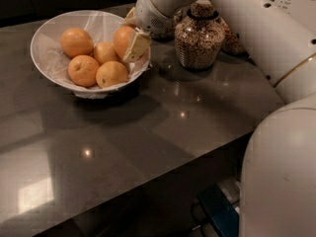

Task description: Pick orange from white bowl

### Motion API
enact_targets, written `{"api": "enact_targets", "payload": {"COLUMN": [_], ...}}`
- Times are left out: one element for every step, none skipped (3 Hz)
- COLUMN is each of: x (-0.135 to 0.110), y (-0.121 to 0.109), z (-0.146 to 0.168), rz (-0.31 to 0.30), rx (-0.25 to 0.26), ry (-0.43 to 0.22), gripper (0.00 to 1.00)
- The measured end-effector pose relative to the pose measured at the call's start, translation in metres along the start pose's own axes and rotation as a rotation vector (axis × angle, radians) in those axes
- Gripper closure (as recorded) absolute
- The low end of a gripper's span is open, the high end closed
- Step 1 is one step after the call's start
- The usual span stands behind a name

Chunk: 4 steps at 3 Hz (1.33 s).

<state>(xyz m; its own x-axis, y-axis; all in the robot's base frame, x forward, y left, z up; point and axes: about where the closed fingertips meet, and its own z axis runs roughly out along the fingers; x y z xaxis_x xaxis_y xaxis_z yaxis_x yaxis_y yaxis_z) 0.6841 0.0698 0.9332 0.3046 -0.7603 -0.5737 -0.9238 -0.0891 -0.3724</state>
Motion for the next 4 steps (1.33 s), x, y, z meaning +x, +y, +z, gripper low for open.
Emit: {"api": "enact_targets", "payload": {"x": [-0.011,-0.026,-0.045,-0.045], "y": [-0.001,-0.002,-0.001,-0.001], "z": [-0.019,-0.040,-0.055,-0.055], "rz": [-0.029,-0.070,-0.125,-0.126], "rx": [0.035,0.067,0.084,0.084], "ry": [-0.020,-0.044,-0.082,-0.082], "gripper": [1.00,1.00,1.00,1.00]}}
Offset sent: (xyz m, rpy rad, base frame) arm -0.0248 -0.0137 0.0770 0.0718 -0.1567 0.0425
